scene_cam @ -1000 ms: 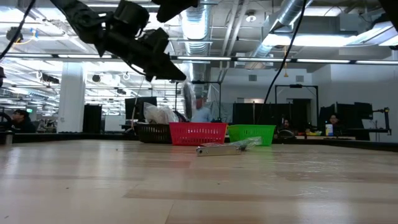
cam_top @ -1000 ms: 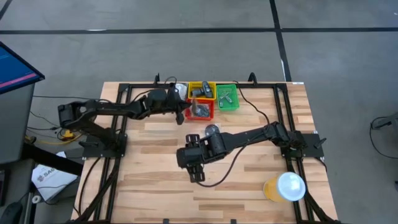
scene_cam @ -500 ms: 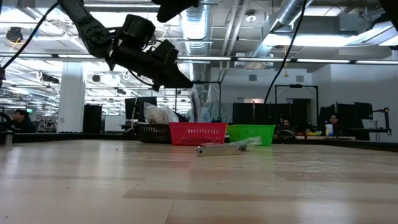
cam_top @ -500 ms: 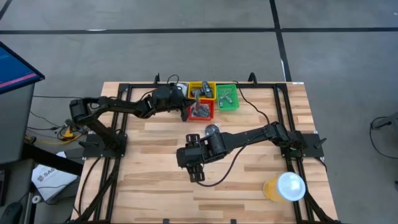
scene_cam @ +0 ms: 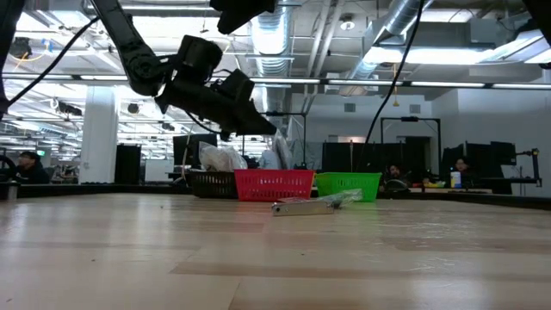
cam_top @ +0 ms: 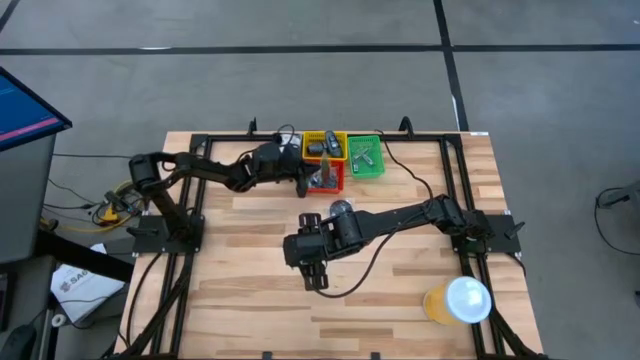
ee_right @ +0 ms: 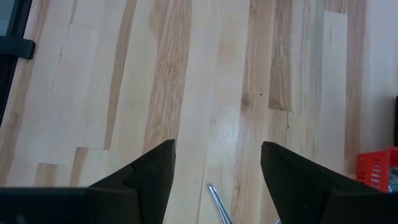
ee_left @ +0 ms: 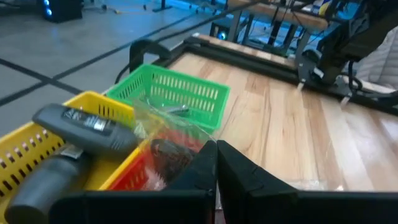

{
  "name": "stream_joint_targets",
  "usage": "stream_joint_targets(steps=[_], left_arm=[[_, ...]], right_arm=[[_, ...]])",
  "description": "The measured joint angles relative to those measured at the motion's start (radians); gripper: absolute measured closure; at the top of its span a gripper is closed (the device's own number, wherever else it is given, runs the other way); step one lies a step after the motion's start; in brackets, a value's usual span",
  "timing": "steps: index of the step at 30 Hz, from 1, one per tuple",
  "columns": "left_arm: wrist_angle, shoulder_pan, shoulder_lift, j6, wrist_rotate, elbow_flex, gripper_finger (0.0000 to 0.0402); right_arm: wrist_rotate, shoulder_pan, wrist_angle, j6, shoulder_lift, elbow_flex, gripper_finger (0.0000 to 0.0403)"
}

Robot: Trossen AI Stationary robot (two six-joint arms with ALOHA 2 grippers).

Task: Pick & Place Travel size toiletries
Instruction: Put the black hairbrush into the red bin

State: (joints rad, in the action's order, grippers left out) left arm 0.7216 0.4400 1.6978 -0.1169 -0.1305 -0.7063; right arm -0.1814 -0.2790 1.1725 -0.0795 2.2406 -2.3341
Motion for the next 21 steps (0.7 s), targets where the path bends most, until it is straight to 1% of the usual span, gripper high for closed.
stream_joint_targets(steps=[6,11,14,18,21], left_arm=[[-0.003,0.000,0.019,0.003,0.001,0.000,0.0398],[-0.012,0.000,0.019,0.003,0.001,0.000,0.0382],[-0.060,0.000,0.019,0.005,0.002,0.000,0.0354],[-0.123,0.001,0.019,0.007,0.053,0.000,0.0302],[-0.132,0.006,0.013,0.007,0.054,0.000,0.0267]], right_arm=[[0.000,0.000,0.000,0.000,0.000,0.000,0.0178],[0.000,0.000,0.001,0.000,0.000,0.000,0.0178],[0.000,0.000,0.001,0.000,0.000,0.000,0.0178],[0.000,0.000,0.001,0.000,0.000,0.000,0.0178],[0.000,0.000,0.001,0.000,0.000,0.000,0.0178]])
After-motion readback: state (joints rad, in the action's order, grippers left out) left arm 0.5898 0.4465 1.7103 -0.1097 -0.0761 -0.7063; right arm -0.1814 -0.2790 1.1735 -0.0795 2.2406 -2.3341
